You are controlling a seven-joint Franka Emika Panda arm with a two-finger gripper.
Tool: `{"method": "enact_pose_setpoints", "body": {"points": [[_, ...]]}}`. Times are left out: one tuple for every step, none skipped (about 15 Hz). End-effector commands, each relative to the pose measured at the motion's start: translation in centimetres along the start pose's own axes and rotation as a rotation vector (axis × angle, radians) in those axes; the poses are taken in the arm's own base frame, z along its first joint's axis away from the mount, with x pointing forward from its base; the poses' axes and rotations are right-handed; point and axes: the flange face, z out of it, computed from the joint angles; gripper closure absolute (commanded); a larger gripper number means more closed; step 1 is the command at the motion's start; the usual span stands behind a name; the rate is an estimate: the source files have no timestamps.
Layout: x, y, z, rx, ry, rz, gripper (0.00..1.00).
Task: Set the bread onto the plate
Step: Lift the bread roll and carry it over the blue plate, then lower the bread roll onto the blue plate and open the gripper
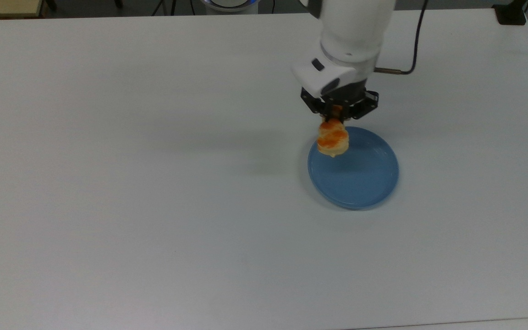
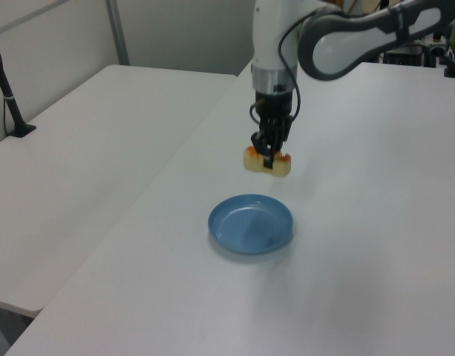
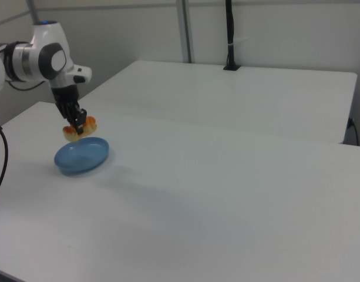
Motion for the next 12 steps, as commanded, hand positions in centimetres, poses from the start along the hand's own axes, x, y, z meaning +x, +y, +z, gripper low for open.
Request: {"method": "enact_pose_setpoints", "body": {"points": [[0.2,-3.3,3.6,-0.001,0.011,-0.02,0.76],[0.1,-3.8,4.7,-0.007,0.011,-0.029,0.76],[0.0,-4.5,6.0,-0.017,0.01,-0.039,0.75],[0.2,-5.1,6.7,-0.014,0.025,-0.027,0.75],[0.5,-5.3,7.4,-0.013,0.036,-0.015,0.75],[0.8,-5.5,7.9,-0.007,0.049,-0.007,0.75],[1.0,-5.5,8.5,-0.008,0.05,-0.009,0.75],[1.1,-5.5,9.4,-0.024,0.049,-0.014,0.75],[1.2,-5.4,10.5,-0.038,0.048,-0.02,0.75],[1.5,-5.7,11.3,-0.033,0.057,-0.022,0.75],[1.7,-5.8,11.6,-0.028,0.065,-0.02,0.74],[1.7,-5.7,11.8,-0.034,0.066,-0.025,0.66]]}}
